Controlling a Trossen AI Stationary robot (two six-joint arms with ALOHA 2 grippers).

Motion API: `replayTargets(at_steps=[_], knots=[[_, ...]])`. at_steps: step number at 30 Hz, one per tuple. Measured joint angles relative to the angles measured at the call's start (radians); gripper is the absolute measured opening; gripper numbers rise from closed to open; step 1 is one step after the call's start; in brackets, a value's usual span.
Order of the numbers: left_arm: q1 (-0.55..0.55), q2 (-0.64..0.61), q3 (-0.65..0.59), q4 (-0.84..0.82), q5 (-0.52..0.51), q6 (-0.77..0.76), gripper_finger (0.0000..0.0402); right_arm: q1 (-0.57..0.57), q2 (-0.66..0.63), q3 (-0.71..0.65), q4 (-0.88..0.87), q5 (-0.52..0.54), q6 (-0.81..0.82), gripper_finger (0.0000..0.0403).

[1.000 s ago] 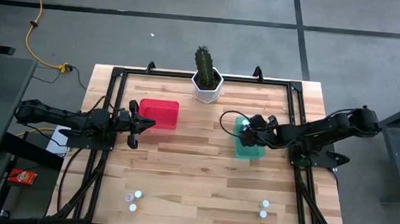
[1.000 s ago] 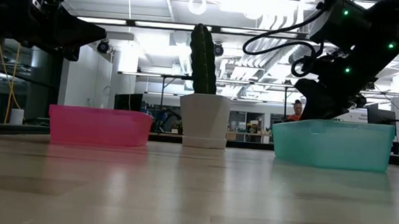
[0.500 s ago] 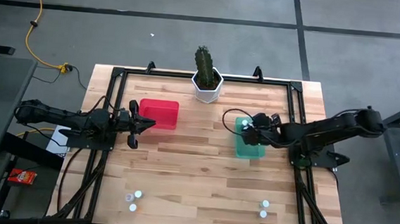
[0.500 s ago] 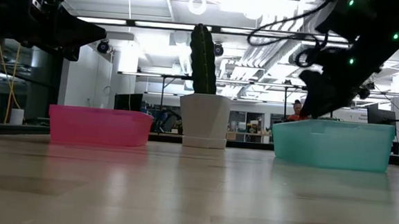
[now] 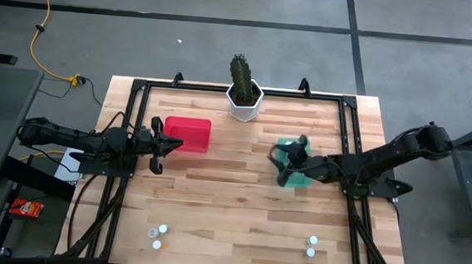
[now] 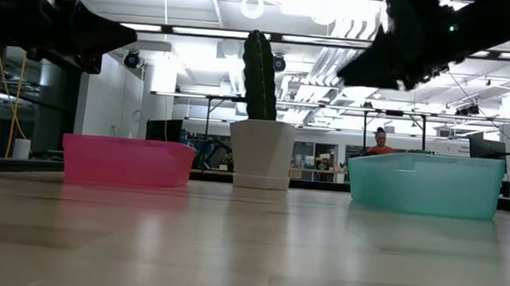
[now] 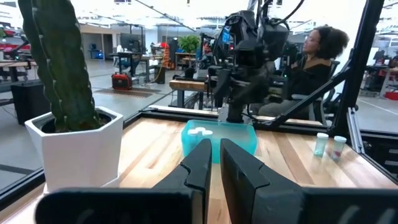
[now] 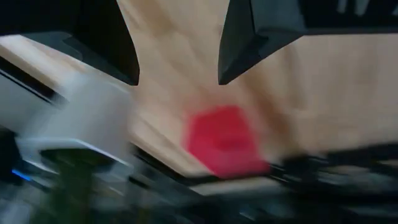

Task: Pick and place medicine bottles into bin by pill shape (circle, oval)
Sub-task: Put the blue capsule bottle into the green bin

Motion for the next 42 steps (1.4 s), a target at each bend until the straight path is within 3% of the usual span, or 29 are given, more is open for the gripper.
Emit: replayTargets(at_steps=[5,16,21,27,31,37,42], knots=[[0.000,0.000,0.000,0.000,0.000,0.016,0.0023,0.000,0.040,-0.045,0.251,-0.176,-0.149,0.0213],[0.000,0.000,0.000,0.004,-0.024,-0.002,0.0026,0.000,0.043,-0.046,0.255,-0.184,-0.153,0.0213],[-0.014,0.014,0.021,0.003,0.018,-0.063,0.0060,0.000,0.043,-0.046,0.256,-0.184,-0.153,0.0213],[-0.118,0.131,0.113,0.004,0.037,-0.091,0.0147,-0.011,0.043,-0.046,0.255,-0.185,-0.153,0.0213],[-0.214,0.249,0.188,0.004,-0.009,-0.074,0.0193,-0.016,0.043,-0.046,0.251,-0.185,-0.153,0.0213],[-0.315,0.427,0.285,0.007,-0.067,0.009,0.0213,-0.015,0.043,-0.047,0.247,-0.185,-0.131,0.0213],[-0.328,0.528,0.317,0.007,-0.140,0.086,0.0213,-0.013,0.043,-0.047,0.247,-0.185,-0.120,0.0213]])
